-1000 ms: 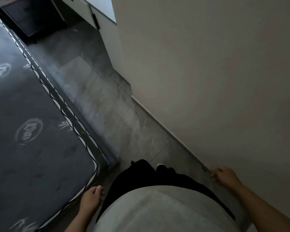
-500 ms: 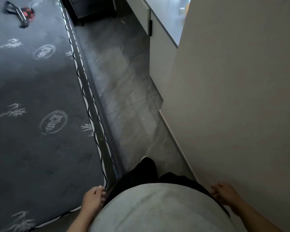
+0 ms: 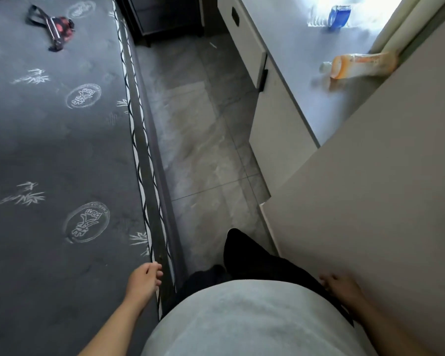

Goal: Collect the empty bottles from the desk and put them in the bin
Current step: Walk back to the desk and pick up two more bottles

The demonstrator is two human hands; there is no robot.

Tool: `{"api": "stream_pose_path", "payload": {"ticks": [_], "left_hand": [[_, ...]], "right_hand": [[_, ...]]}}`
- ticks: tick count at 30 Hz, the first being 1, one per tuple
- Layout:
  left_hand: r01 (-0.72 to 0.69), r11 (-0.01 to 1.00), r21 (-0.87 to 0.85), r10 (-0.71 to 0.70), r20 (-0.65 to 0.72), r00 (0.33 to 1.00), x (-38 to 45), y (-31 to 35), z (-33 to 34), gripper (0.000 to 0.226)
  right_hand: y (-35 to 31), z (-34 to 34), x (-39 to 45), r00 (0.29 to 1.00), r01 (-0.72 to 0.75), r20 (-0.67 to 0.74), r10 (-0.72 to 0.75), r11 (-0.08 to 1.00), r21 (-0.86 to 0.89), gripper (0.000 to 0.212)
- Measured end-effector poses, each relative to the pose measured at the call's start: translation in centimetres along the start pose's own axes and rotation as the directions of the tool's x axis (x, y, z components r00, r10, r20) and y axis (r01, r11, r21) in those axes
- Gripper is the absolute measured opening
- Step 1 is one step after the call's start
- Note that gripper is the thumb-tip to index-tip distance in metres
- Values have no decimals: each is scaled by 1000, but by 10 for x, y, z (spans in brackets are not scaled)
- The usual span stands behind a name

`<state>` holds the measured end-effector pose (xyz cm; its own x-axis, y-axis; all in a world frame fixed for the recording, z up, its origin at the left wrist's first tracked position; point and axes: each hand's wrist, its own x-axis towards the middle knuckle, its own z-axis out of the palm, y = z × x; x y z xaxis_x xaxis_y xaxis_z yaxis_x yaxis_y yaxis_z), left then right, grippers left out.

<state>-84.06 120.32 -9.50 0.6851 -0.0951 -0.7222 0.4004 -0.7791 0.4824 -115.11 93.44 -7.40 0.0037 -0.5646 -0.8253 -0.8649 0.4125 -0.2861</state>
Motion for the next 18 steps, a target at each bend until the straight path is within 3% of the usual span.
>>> {"api": "stream_pose_path", "payload": {"ticks": [5,10,14,18], "left_hand": [[69,996,-61,-73,-61,995,18,17,-10,28],[107,994,-3,-107,-108,988,42,47,-31,30],[88,996,10,-87,-104,991,89,90,-50,25],[67,997,-25,-68,-34,997,148,156,-70,27]], "right_hand": [[-120,4,42,991,121,50,-125,990,77,24],[-214,7,65,971,228,52,-233,970,81,14],[-253,14,88,975,211,60,-212,977,25,24],[-269,24,98,996,85,34,-87,994,72,30]]}}
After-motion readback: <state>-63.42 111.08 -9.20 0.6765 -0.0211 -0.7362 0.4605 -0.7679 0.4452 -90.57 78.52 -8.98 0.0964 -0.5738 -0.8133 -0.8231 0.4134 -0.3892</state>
